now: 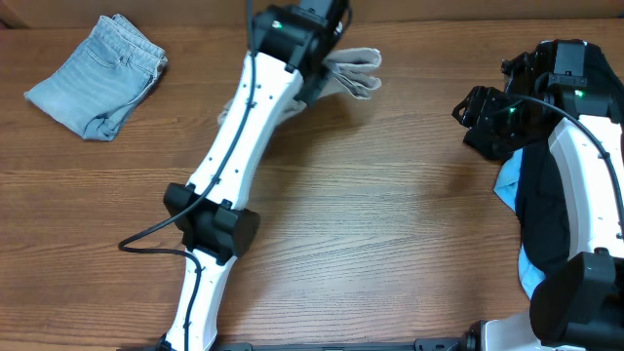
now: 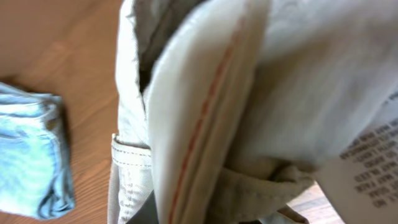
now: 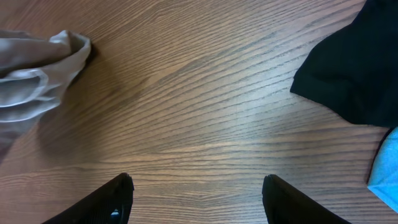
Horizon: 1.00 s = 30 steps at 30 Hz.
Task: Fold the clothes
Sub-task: 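Grasp the folded beige shorts with the left gripper and lift them, then carry the shorts left and lower them onto the blue jeans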
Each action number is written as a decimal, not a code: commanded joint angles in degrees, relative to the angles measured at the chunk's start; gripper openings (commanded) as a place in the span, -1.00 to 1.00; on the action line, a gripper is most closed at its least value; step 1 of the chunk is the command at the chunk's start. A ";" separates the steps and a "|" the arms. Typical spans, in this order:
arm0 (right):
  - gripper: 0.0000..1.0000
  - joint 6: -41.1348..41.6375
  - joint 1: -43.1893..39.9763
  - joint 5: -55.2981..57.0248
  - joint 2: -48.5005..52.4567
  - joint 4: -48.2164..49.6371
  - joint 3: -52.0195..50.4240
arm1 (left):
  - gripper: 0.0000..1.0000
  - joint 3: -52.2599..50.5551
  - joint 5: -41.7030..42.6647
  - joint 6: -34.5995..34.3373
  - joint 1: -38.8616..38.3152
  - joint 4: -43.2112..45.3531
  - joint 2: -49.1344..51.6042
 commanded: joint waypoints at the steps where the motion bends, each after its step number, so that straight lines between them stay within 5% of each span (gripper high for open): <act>1: 0.40 -0.24 0.07 0.35 0.04 0.24 -0.07 | -0.92 6.71 -3.98 -0.52 2.08 0.15 -0.61; 10: 0.40 -0.22 0.07 0.33 0.04 -0.15 -0.07 | -0.92 18.88 -8.72 -0.68 7.50 0.22 -0.61; 20: 0.40 -0.22 0.07 0.33 0.04 -0.85 -0.07 | -0.92 20.55 -17.07 -2.21 16.68 1.62 -0.61; 30: 0.40 0.02 0.17 0.31 0.04 -2.47 -0.07 | -0.92 19.54 -12.72 -1.51 30.42 9.64 -0.59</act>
